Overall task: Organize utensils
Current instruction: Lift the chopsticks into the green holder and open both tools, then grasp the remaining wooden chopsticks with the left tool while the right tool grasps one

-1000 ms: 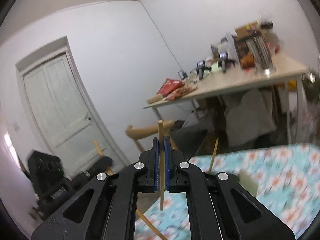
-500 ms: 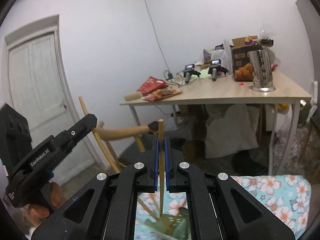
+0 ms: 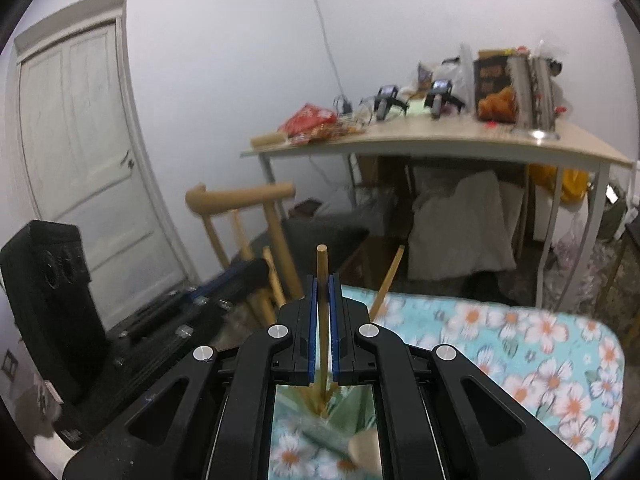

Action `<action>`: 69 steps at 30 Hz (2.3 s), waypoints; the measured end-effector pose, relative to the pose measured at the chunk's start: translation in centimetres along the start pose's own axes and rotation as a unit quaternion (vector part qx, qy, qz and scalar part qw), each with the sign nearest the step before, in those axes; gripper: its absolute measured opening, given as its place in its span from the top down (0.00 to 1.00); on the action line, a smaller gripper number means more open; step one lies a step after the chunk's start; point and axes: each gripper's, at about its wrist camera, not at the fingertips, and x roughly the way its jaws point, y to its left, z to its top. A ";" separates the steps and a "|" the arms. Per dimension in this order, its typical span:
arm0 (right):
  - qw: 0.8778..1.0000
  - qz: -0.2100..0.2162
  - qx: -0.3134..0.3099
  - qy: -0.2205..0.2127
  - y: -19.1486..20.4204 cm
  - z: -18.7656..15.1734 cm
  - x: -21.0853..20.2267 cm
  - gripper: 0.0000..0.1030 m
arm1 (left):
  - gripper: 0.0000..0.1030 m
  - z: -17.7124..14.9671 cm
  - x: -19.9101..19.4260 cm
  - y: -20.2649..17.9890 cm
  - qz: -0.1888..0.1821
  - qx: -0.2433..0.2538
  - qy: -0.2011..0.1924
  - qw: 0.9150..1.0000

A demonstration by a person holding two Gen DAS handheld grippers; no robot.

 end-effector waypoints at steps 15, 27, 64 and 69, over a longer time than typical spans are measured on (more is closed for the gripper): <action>0.994 -0.016 0.088 -0.065 0.0 -4.1 -8.3 0.65 | 0.46 -5.0 -11.7 1.4 0.006 -0.096 0.061 0.994; 0.958 0.082 0.256 0.096 -3.2 -19.6 -5.8 0.64 | 0.61 -16.8 -8.5 0.9 -0.060 -0.220 0.232 0.946; 0.943 0.041 0.305 0.130 -5.5 -23.4 -2.2 0.85 | 0.90 -19.8 -3.6 -3.1 -0.132 -0.218 0.317 0.914; 0.940 0.043 0.312 0.135 -5.7 -23.5 -1.7 0.87 | 0.93 -20.0 -3.2 -3.9 -0.115 -0.197 0.318 0.920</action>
